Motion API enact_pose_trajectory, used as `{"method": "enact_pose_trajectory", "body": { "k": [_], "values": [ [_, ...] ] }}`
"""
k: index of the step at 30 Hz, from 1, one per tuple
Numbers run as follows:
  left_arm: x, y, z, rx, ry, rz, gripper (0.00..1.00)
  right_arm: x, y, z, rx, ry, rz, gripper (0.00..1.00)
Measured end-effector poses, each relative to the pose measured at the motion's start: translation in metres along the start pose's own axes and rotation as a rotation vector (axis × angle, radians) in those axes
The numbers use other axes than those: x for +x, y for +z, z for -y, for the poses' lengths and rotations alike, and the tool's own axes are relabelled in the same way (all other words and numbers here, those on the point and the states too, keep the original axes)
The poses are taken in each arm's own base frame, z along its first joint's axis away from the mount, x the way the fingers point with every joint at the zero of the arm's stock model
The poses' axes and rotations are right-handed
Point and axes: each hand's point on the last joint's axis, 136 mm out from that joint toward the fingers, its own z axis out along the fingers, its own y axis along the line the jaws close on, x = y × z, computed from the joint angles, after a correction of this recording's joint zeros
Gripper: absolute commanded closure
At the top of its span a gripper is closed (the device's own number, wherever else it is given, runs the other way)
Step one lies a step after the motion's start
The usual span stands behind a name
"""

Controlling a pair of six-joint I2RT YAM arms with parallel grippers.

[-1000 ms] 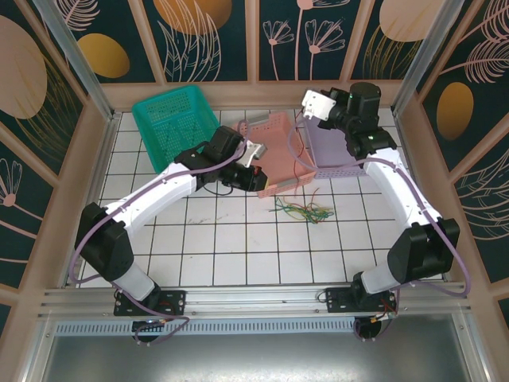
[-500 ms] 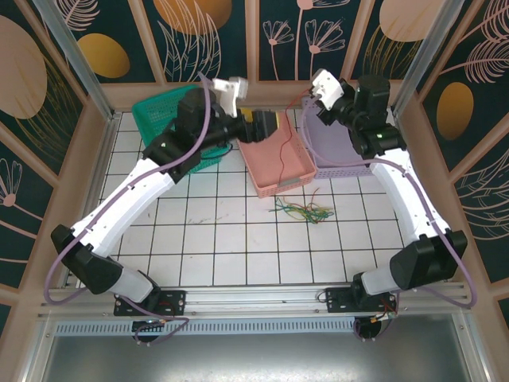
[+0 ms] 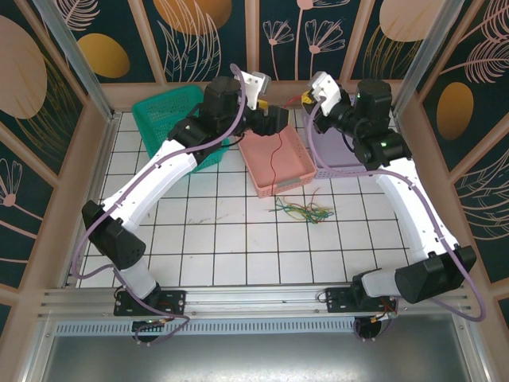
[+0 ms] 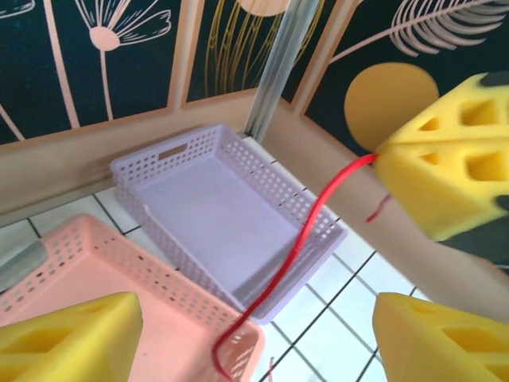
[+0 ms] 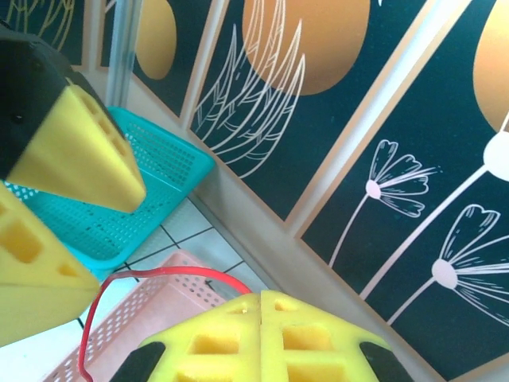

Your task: Untangle the cables

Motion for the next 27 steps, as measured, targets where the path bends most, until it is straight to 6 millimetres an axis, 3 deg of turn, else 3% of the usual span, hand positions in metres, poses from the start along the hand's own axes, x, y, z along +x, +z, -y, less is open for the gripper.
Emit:
{"method": "enact_pose_trajectory", "body": {
  "k": [4,11,21,23,26,27],
  "values": [
    [0.002,0.004,-0.003,-0.012,0.062,-0.005,0.37,-0.006,-0.005,-0.005,-0.018,0.004,0.014,1.0],
    [0.022,0.029,-0.014,-0.023,0.112,-0.063,0.68,-0.013,-0.012,-0.01,-0.034,0.001,0.032,1.0],
    [0.025,0.031,-0.012,-0.004,0.129,-0.066,0.98,-0.017,-0.014,-0.013,-0.05,-0.002,0.047,1.0],
    [0.028,0.029,-0.012,-0.004,0.132,-0.065,0.92,-0.017,-0.014,-0.013,-0.051,-0.002,0.047,1.0],
    [0.033,0.02,-0.013,-0.009,0.156,-0.051,0.41,-0.017,-0.014,-0.014,-0.055,-0.001,0.047,1.0],
    [0.035,0.015,-0.013,-0.011,0.167,-0.041,0.32,-0.016,-0.014,-0.015,-0.06,0.0,0.045,1.0]
  ]
}}
